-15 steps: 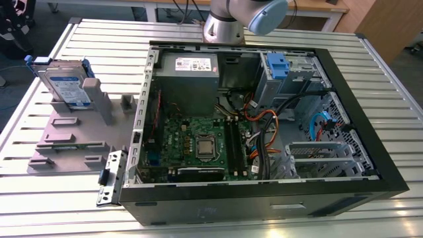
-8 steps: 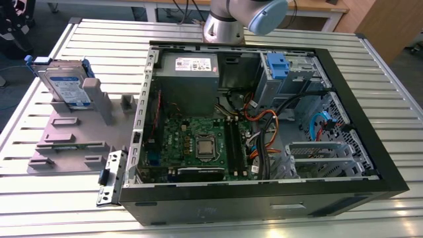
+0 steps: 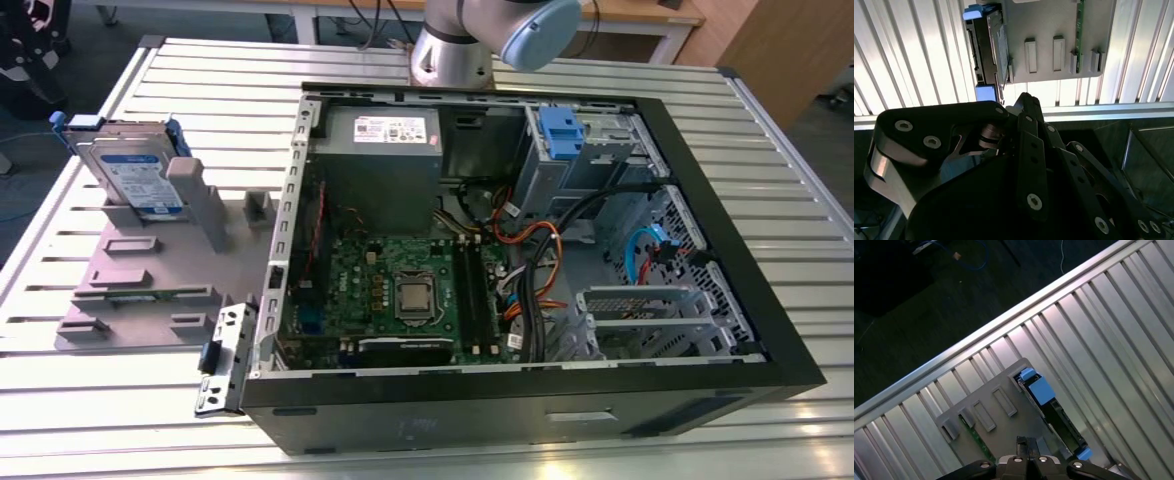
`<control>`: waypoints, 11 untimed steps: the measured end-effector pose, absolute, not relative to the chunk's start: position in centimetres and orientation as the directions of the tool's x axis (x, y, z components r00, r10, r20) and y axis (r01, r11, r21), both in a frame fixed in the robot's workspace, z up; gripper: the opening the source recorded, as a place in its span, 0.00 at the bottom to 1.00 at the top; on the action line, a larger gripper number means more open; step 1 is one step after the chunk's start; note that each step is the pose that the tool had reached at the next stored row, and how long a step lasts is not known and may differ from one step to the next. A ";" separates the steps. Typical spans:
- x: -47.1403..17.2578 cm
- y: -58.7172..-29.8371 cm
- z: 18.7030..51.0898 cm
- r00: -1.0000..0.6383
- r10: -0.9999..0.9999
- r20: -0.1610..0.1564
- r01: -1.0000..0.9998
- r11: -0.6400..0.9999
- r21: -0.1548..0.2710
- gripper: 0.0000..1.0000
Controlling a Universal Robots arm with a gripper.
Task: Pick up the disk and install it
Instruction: 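Pick up the disk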
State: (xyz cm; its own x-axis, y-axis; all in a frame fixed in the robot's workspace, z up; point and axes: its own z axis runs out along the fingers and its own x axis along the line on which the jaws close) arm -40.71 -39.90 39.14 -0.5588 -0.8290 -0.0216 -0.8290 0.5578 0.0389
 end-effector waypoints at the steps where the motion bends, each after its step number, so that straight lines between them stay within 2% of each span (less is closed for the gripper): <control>1: -40.7 -39.9 39.1 -0.557 -0.830 -0.022 -0.830 0.556 0.039 0.11; 11: -40.7 -39.9 39.1 -0.540 -0.841 -0.022 -0.841 0.539 0.039 0.11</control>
